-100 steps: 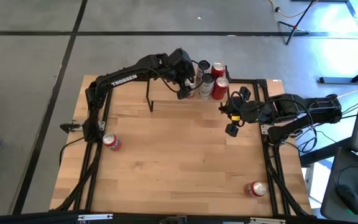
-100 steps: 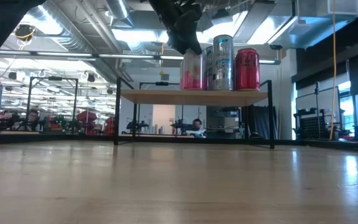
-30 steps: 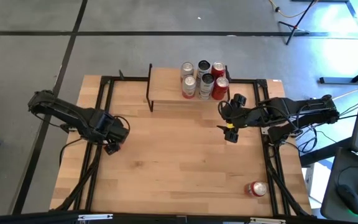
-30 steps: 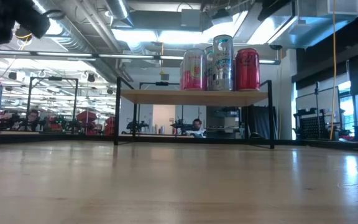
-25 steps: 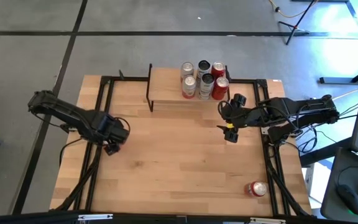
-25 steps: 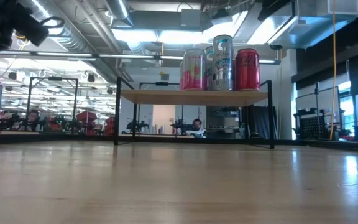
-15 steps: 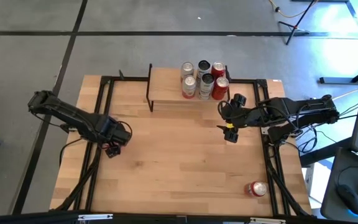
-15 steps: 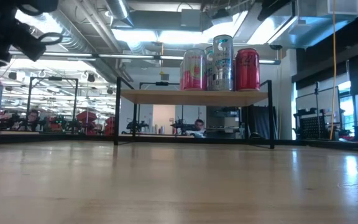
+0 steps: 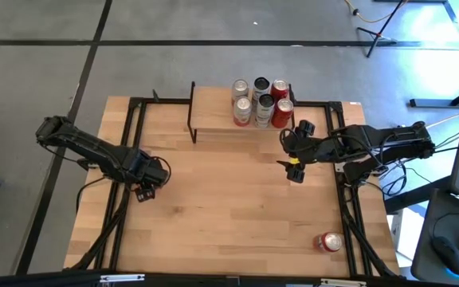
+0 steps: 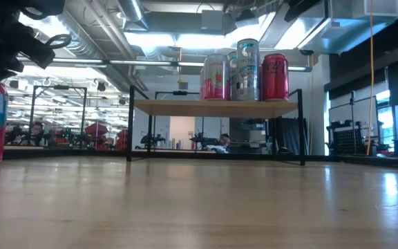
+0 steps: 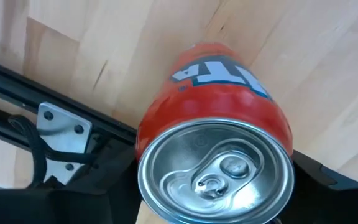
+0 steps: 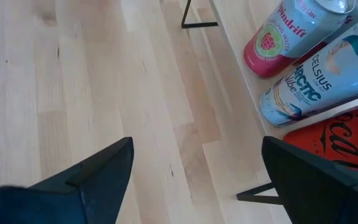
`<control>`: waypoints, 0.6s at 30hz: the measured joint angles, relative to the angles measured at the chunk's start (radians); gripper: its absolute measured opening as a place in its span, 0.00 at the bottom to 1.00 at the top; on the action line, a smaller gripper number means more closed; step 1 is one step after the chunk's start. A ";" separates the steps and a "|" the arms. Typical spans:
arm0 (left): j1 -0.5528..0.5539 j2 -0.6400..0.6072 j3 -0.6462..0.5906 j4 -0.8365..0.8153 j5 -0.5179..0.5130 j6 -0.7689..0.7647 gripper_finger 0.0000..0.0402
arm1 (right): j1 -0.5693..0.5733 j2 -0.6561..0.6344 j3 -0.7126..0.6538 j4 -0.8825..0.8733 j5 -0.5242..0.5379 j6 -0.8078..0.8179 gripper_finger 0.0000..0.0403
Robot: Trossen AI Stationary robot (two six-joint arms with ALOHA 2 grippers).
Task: Place canned beverage on shelf
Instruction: Put the left orange soda can on the shelf
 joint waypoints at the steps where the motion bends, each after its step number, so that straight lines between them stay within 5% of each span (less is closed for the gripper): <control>1: 0.000 0.001 0.006 0.000 -0.003 0.013 0.64 | 0.000 0.000 0.000 0.002 -0.003 0.000 0.86; 13: 0.023 0.043 0.423 -0.011 -0.135 0.075 0.64 | 0.000 0.002 0.000 0.232 -0.059 -0.005 0.85; 18: 0.033 0.165 0.698 -0.010 -0.238 0.206 0.64 | 0.000 0.025 0.001 0.393 -0.138 -0.030 0.73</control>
